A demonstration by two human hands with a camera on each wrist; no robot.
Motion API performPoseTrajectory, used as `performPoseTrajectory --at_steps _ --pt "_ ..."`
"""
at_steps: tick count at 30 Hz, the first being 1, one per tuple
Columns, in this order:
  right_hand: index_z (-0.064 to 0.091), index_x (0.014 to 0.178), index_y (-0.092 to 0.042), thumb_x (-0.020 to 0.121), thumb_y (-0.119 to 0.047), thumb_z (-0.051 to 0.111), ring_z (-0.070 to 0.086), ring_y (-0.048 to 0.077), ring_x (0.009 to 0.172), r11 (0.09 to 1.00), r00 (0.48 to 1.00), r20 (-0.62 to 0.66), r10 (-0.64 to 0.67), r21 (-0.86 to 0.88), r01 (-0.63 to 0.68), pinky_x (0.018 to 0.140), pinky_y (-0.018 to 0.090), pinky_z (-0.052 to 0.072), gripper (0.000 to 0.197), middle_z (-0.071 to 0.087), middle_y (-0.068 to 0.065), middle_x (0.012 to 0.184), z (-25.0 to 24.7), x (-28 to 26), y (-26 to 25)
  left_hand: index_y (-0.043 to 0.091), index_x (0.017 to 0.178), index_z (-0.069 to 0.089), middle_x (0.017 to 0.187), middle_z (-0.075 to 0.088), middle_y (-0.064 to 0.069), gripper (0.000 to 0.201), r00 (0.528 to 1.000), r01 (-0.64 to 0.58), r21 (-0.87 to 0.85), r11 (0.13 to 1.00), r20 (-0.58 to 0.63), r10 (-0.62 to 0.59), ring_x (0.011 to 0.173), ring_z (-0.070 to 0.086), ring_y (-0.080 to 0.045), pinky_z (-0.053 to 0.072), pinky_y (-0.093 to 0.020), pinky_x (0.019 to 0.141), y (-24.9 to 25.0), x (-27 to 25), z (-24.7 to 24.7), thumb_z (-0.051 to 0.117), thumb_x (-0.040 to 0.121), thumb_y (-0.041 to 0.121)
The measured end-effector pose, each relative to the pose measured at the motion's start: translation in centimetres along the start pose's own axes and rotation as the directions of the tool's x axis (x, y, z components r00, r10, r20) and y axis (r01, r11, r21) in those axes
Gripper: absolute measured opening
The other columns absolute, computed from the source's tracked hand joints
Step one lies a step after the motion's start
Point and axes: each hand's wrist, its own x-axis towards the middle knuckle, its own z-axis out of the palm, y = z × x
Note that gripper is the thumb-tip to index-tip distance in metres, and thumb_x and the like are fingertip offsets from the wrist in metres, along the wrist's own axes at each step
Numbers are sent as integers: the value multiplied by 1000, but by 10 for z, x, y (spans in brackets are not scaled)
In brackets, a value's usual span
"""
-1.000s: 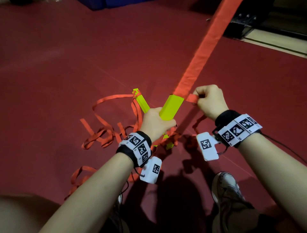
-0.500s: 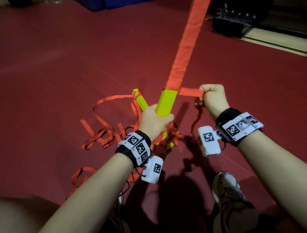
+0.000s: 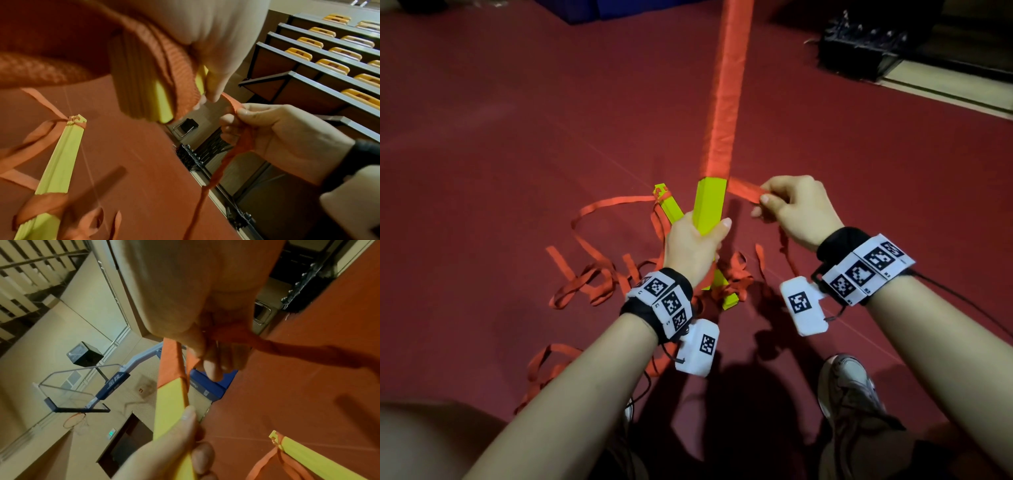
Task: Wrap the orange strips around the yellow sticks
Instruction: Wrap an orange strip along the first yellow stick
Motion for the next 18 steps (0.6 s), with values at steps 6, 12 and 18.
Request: performPoseTrajectory --at_steps 6,12,18 --pt "73 72 -13 65 11 38 50 7 46 971 995 81 56 226 -73 49 25 46 43 74 3 68 9 -6 -21 13 116 60 97 69 -13 36 998 -50 430 901 -20 64 104 61 -43 38 -41 78 -2 -3 -4 62 97 44" --pt "67 74 5 75 -22 58 32 14 37 876 986 93 136 454 -164 39 19 26 29 59 15 51 21 -9 -27 9 123 48 116 63 -17 30 983 -156 576 803 11 183 107 60 -44 39 -44 79 -4 -9 6 58 99 24" --pt "67 76 -7 84 -54 72 55 8 57 955 968 -128 215 235 -181 61 30 43 48 70 -2 60 35 -17 -19 3 133 52 114 57 -16 51 943 -199 743 639 -31 330 105 55 -40 42 -50 82 2 -16 17 67 89 23"
